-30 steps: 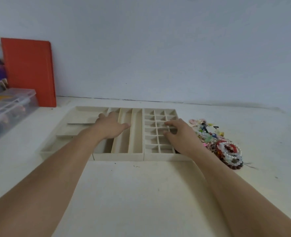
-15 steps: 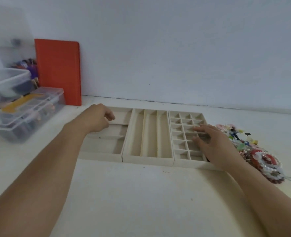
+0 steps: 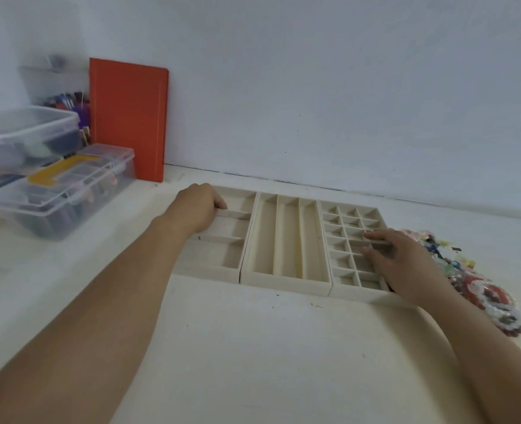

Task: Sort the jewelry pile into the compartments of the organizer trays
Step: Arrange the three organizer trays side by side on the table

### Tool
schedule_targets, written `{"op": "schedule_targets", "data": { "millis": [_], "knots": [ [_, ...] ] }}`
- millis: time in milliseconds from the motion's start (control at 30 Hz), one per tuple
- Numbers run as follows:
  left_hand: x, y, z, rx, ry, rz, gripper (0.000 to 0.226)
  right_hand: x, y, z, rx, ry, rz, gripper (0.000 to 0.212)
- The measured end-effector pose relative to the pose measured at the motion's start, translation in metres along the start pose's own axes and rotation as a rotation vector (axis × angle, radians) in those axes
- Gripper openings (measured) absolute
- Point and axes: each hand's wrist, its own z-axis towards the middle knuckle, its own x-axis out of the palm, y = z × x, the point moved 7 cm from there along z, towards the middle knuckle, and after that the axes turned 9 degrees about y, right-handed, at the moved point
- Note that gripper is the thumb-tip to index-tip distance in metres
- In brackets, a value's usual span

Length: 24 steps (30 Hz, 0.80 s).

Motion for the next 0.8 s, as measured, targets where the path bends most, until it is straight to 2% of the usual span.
{"op": "schedule_targets", "data": {
  "millis": [300,400,467,600,800],
  "knots": [
    [-0.001,-0.010,-0.010,0.005,0.005,0.124,0.045,0.000,0.002,-0.002,0.008,0.017,-0.003,0.033],
    [-0.002,-0.014,-0.013,0.012,0.049,0.143,0.052,-0.001,0.005,-0.003,0.016,0.023,0.036,0.037],
    [-0.009,-0.022,-0.014,0.042,0.019,0.132,0.058,-0.002,0.006,-0.003,0.005,0.000,0.083,0.035],
    [-0.013,-0.082,-0.023,0.198,-0.076,-0.045,0.049,-0.027,-0.002,-0.003,0.006,-0.088,0.157,0.027],
    [0.031,-0.214,-0.042,0.388,0.173,-0.136,0.035,-0.081,-0.041,0.010,0.098,-0.051,0.050,0.017]
  ]
}}
